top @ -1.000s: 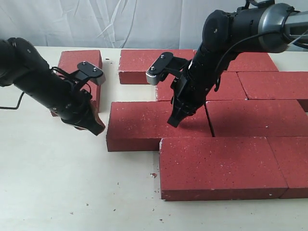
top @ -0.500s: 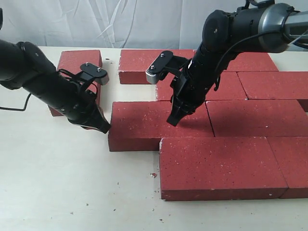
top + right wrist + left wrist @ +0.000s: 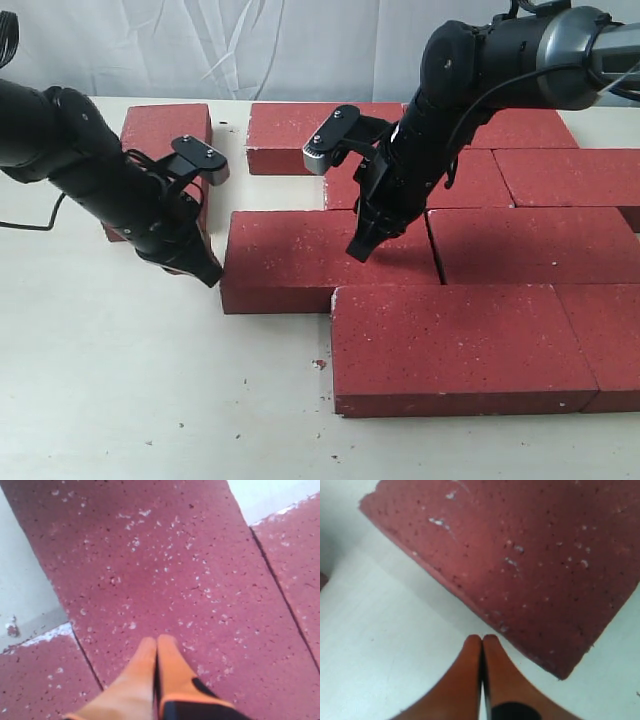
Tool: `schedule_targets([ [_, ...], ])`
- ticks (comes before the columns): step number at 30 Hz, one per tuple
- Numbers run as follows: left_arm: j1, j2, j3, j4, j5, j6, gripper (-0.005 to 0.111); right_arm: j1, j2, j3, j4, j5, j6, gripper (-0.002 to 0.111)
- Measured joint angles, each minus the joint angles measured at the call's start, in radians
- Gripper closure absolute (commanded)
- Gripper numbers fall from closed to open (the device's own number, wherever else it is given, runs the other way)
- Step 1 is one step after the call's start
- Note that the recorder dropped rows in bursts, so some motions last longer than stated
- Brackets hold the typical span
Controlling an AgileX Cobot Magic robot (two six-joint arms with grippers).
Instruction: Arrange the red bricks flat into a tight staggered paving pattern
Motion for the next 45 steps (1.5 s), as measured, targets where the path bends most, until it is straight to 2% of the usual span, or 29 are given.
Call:
schedule_targets([
  [7, 0.043, -0.016, 0.0, 0.033, 0.005, -0.036, 0.107, 0.0, 0.0, 0.0, 0.0, 0.0, 0.0, 0.109],
  [12, 0.047, -0.11, 0.0, 0.062, 0.022, -0.038, 0.107, 0.0, 0.0, 0.0, 0.019, -0.006, 0.0, 0.109],
  [15, 0.063, -0.177, 0.0, 0.083, -0.023, -0.038, 0.107, 0.0, 0.0, 0.0, 0.1, -0.05, 0.0, 0.109],
  [17, 0.097, -0.193, 0.0, 0.086, -0.087, -0.038, 0.107, 0.0, 0.0, 0.0, 0.201, -0.095, 0.0, 0.109],
  [20, 0.185, -0.195, 0.015, 0.097, -0.203, -0.077, 0.107, 0.0, 0.0, 0.0, 0.343, -0.149, -0.024, 0.109],
  [25, 0.319, -0.195, 0.046, 0.044, -0.416, -0.15, 0.107, 0.005, 0.0, 0.0, 0.537, -0.216, -0.172, 0.109],
  [28, 0.348, -0.182, 0.053, -0.004, -0.483, -0.161, 0.107, 0.03, 0.005, -0.015, 0.577, -0.325, -0.237, 0.109],
  [32, 0.352, -0.114, 0.053, -0.014, -0.55, -0.164, 0.107, 0.064, 0.052, -0.113, 0.523, -0.368, -0.17, 0.109],
  [36, 0.352, -0.007, 0.034, -0.018, -0.57, -0.164, 0.107, 0.094, 0.149, -0.287, 0.339, -0.318, 0.049, 0.109],
  [41, 0.352, 0.055, 0.003, -0.029, -0.518, -0.168, 0.107, 0.122, 0.29, -0.522, 0.046, -0.202, 0.344, 0.109],
  [45, 0.352, 0.058, -0.002, -0.029, -0.469, -0.168, 0.107, 0.143, 0.444, -0.72, -0.103, -0.146, 0.519, 0.109],
])
